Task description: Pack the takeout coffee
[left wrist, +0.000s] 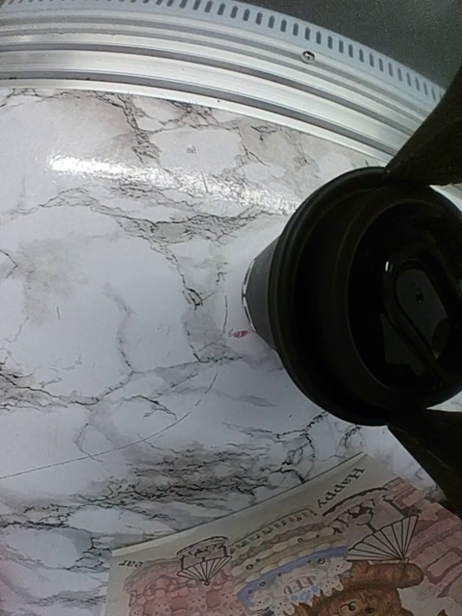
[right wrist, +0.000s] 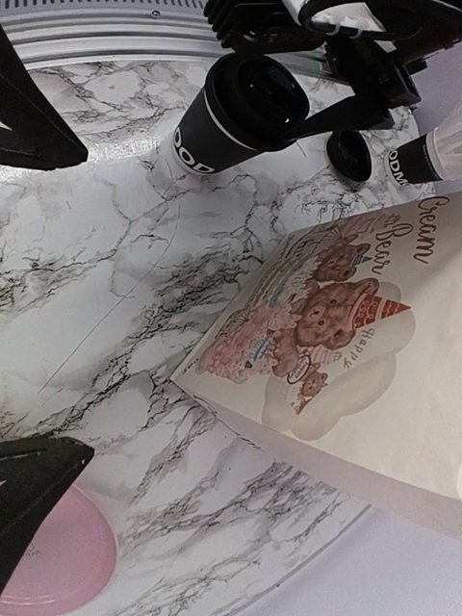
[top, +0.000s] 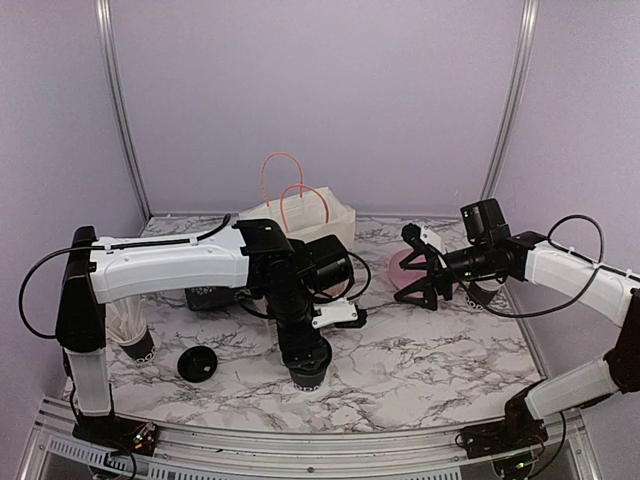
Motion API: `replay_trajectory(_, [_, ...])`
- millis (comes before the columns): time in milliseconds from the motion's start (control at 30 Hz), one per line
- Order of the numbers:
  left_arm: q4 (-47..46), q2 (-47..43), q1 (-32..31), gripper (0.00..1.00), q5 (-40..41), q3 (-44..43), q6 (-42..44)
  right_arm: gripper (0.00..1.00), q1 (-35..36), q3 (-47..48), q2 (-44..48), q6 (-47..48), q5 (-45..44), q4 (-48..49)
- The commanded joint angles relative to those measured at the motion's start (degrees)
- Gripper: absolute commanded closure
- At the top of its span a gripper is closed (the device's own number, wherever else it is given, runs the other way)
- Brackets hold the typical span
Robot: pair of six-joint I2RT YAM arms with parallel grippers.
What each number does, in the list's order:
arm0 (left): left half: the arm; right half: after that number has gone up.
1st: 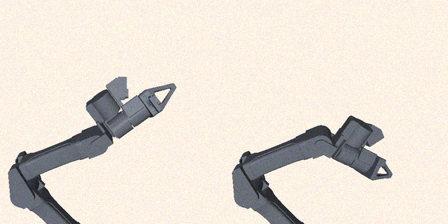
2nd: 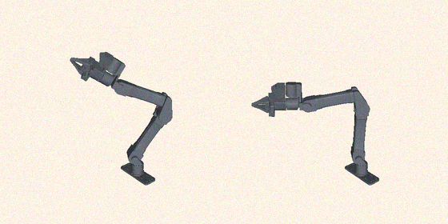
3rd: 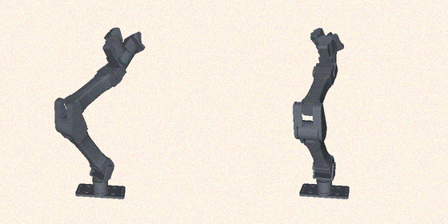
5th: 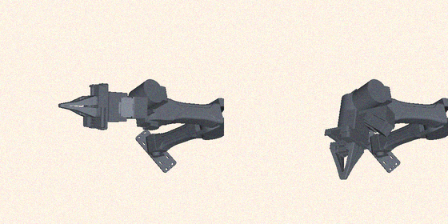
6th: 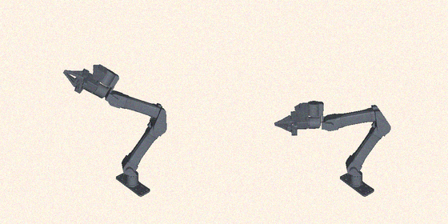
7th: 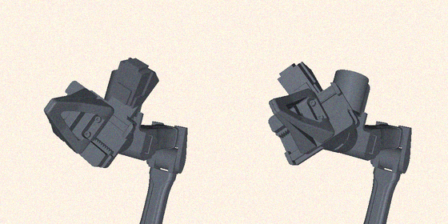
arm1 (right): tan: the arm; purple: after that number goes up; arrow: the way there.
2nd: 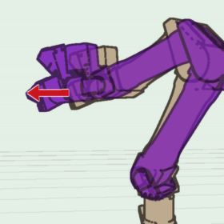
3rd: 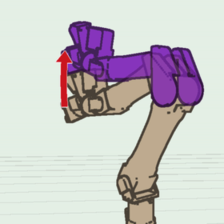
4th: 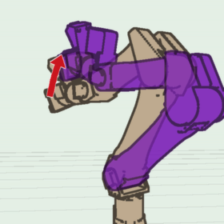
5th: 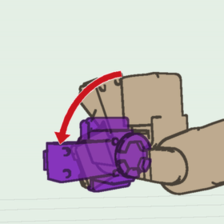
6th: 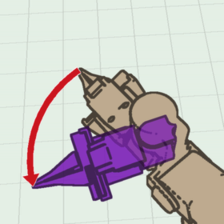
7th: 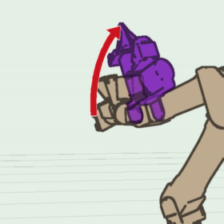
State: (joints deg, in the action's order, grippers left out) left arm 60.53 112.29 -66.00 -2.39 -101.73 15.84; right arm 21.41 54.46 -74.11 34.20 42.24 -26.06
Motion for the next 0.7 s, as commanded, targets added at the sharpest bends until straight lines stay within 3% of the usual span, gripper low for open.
replay_trajectory(0, [1.25, 2.23, 0.26, 0.09, 1.11, 0.95, 0.29, 0.07, 0.21, 1.77, 1.09, 0.04, 1.44, -1.66])
replay_trajectory(133, [1.26, 2.27, 0.02, 0.09, 1.62, 0.39, 0.45, 0.07, 0.21, 3.19, 0.79, 0.42, 1.52, -2.67])
replay_trajectory(400, [1.56, 1.02, 0.09, 0.27, 2.07, -1.44, -1.21, 0.07, 0.21, 5.1, -0.2, 1.01, 1.19, -3.93])
replay_trajectory(667, [3.46, -9.22, 0.08, 0.28, 4.71, 1.72, -4.27, 0.09, 0.21, 23.25, -7.12, 1.72, -5.27, -5.07])
